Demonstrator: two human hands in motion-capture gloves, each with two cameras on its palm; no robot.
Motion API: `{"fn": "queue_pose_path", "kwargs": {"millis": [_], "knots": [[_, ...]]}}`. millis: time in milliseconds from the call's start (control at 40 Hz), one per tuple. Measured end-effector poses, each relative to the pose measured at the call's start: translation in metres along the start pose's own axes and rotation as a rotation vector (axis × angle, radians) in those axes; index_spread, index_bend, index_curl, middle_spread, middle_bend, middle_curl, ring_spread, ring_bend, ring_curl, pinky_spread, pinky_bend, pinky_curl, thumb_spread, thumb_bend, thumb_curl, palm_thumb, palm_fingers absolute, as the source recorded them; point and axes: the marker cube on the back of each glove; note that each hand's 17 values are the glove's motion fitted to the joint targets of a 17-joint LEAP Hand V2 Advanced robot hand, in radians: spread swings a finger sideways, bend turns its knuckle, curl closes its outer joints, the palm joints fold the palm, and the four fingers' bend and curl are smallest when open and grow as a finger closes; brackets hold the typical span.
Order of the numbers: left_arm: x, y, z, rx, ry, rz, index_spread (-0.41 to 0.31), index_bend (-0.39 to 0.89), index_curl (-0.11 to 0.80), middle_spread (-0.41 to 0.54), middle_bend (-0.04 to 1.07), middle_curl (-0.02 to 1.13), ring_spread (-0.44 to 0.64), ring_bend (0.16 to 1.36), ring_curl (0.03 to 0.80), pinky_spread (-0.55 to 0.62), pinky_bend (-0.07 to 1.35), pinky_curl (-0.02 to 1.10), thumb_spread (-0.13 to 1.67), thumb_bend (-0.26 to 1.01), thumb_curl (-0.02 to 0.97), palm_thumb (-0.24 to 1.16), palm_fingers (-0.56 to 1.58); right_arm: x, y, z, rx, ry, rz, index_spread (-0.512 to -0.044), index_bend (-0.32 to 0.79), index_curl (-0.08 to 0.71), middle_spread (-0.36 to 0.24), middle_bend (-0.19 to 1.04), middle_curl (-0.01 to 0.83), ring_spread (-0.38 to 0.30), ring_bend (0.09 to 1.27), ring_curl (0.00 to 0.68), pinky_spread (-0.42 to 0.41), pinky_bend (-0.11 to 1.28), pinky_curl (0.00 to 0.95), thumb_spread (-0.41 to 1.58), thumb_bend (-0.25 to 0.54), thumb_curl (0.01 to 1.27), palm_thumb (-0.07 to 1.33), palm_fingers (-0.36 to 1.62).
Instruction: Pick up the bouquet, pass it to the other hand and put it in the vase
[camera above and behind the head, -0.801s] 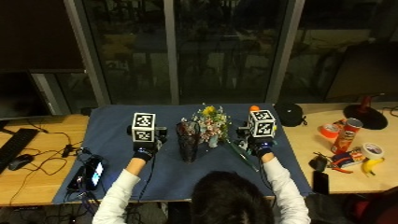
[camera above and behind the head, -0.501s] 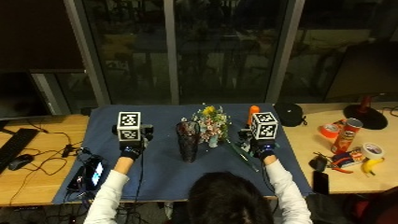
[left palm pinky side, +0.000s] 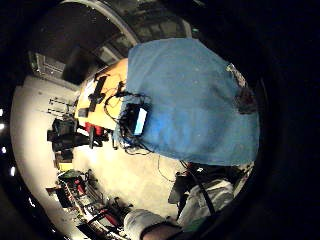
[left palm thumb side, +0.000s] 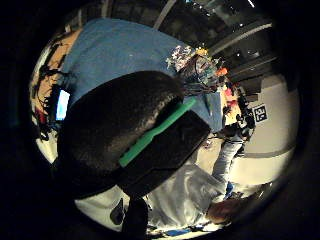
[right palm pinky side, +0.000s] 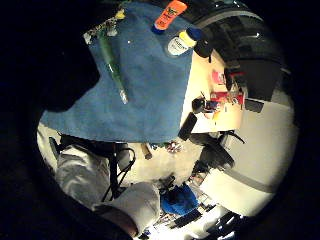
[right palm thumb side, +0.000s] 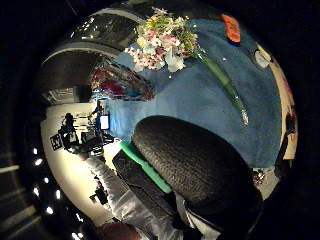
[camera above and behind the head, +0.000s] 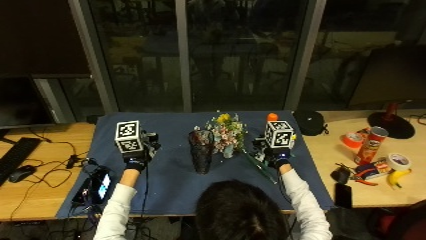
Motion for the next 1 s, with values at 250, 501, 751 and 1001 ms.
{"fn": "queue_pose_path", "kwargs": {"millis": [250, 501, 751, 1001], "knots": [[0.001, -0.008, 0.002, 0.029, -0.025, -0.022, 0.030, 0.12, 0.223, 0.205, 0.18, 0.26, 0.21, 0.61, 0.271, 0.23, 0.46, 0.30, 1.03, -0.04, 0.173, -0.03, 0.32, 0.016, -0.019, 0.013, -0.027, -0.030, 0.032, -0.308, 0.11, 0.123, 0.115, 0.29, 0.279, 0.155, 0.56, 0.244, 0.217, 0.56, 0.305, 1.07, -0.017, 0.21, 0.14, 0.07], [0.037, -0.010, 0.000, 0.033, 0.040, 0.056, 0.041, 0.10, 0.215, 0.232, 0.17, 0.28, 0.22, 0.65, 0.287, 0.24, 0.50, 0.33, 1.01, -0.04, 0.189, -0.03, 0.27, 0.030, -0.037, 0.042, -0.056, -0.084, 0.097, -0.297, 0.07, 0.118, 0.122, 0.31, 0.305, 0.147, 0.62, 0.269, 0.224, 0.59, 0.323, 1.08, -0.018, 0.22, 0.15, 0.15], [0.098, 0.004, -0.020, 0.132, -0.021, 0.139, 0.054, 0.11, 0.212, 0.256, 0.18, 0.28, 0.23, 0.67, 0.294, 0.26, 0.53, 0.34, 1.00, -0.04, 0.204, -0.03, 0.23, 0.020, -0.033, 0.053, 0.112, -0.036, 0.133, -0.265, 0.06, 0.102, 0.103, 0.32, 0.325, 0.090, 0.70, 0.307, 0.217, 0.66, 0.346, 1.08, -0.003, 0.25, 0.22, 0.27], [0.149, 0.028, -0.026, 0.159, -0.046, 0.216, 0.057, 0.14, 0.229, 0.283, 0.17, 0.29, 0.25, 0.68, 0.294, 0.30, 0.52, 0.34, 1.00, -0.04, 0.216, -0.03, 0.21, 0.037, -0.057, 0.097, 0.072, -0.069, 0.236, -0.228, 0.08, 0.104, 0.037, 0.35, 0.354, -0.006, 0.75, 0.338, 0.134, 0.69, 0.359, 1.11, 0.008, 0.28, 0.35, 0.50]]}}
